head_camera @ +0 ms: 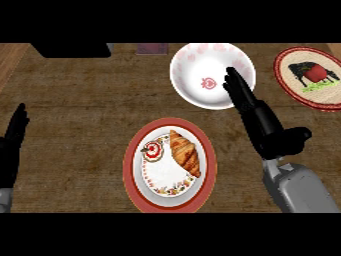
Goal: Pick the cupcake from the plate and place it in the bowl
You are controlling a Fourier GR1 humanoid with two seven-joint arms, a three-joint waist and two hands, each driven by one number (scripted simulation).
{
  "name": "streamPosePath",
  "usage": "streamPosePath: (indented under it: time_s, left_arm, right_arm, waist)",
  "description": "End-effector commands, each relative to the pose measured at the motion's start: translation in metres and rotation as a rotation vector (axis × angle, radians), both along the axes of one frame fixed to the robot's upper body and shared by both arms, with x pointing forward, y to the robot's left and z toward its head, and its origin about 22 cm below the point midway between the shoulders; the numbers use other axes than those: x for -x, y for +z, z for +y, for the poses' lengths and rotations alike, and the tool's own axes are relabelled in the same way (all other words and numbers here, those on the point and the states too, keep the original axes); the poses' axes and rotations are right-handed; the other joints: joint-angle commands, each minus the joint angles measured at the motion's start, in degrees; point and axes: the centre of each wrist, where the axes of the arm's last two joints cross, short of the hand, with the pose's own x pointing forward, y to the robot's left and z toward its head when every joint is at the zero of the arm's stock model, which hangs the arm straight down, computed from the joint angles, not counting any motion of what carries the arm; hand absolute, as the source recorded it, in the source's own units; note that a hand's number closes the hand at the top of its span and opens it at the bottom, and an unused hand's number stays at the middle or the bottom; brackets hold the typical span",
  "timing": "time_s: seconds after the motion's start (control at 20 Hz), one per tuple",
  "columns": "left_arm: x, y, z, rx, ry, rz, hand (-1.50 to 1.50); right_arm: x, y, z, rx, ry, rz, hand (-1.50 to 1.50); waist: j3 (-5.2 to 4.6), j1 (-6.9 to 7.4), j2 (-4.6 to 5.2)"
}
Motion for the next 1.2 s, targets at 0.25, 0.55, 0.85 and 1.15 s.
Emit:
streamPosePath:
  time_s: [0.25, 0.55, 0.85, 1.15]
  left_arm:
    - [-0.041, 0.062, -0.05, 0.023, -0.194, -0.231, 0.0]
    - [-0.048, 0.062, -0.083, 0.081, -0.215, -0.155, 0.0]
    - [-0.038, 0.066, -0.078, 0.099, -0.211, -0.152, 0.0]
    - [-0.049, 0.063, -0.079, 0.102, -0.177, -0.13, 0.0]
  right_arm:
    - [-0.02, -0.008, 0.049, -0.309, 0.624, 0.001, 1.5]
    - [-0.058, -0.067, -0.015, -0.283, 0.35, -0.111, -1.5]
    - [-0.086, -0.045, -0.049, 0.037, 0.535, -0.275, -1.5]
    - [-0.109, 0.008, -0.008, 0.404, 0.659, -0.313, -1.5]
  waist:
    - [-0.78, 4.02, 2.2]
    - [-1.15, 1.93, 1.54]
    - [-1.33, 1.97, 0.75]
    - [-1.46, 0.82, 0.33]
